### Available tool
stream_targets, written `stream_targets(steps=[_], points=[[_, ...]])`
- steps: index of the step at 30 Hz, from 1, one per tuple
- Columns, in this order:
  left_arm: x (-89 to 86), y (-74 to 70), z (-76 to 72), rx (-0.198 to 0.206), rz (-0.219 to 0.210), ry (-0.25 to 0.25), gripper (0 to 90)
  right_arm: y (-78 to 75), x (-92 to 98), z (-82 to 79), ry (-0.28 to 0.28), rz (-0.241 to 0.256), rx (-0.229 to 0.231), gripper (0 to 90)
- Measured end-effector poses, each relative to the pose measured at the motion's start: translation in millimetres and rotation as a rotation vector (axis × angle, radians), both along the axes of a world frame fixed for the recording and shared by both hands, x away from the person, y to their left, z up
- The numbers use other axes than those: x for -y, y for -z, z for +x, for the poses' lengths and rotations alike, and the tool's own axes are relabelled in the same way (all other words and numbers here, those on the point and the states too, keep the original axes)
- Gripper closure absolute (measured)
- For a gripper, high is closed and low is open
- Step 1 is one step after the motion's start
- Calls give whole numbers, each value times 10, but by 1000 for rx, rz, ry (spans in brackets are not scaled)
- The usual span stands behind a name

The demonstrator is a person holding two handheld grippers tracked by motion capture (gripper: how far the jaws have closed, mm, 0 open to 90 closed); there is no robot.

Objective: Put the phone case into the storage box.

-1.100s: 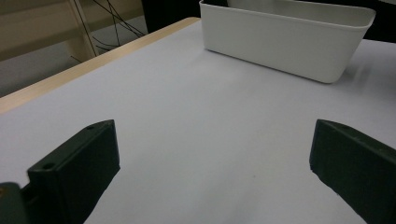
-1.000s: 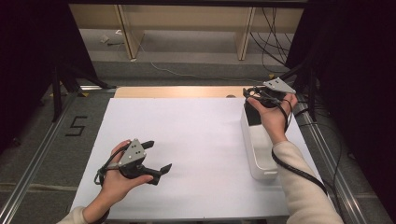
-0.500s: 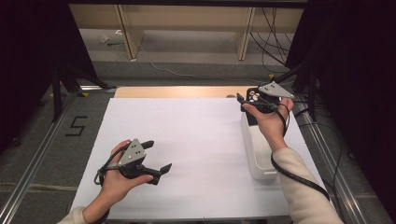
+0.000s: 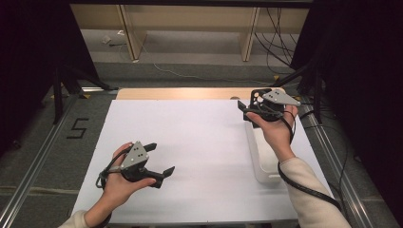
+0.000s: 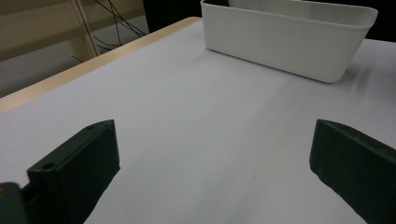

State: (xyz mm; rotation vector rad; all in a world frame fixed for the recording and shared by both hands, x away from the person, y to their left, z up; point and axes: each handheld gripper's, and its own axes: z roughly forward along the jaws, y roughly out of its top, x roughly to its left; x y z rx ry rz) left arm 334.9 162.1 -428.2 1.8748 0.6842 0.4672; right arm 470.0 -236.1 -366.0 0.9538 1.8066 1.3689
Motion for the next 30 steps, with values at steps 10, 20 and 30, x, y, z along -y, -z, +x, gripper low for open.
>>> stream_targets(steps=[10,20,30], points=[[-1,-1,-3,1,-2,0,11,9,-77,-126,-58,13,-15,127],[0,-2,-3,2,-2,0,11,26,-129,-231,-109,24,-28,134],[1,-2,-4,3,-2,1,10,33,-153,-323,-159,37,-41,134]])
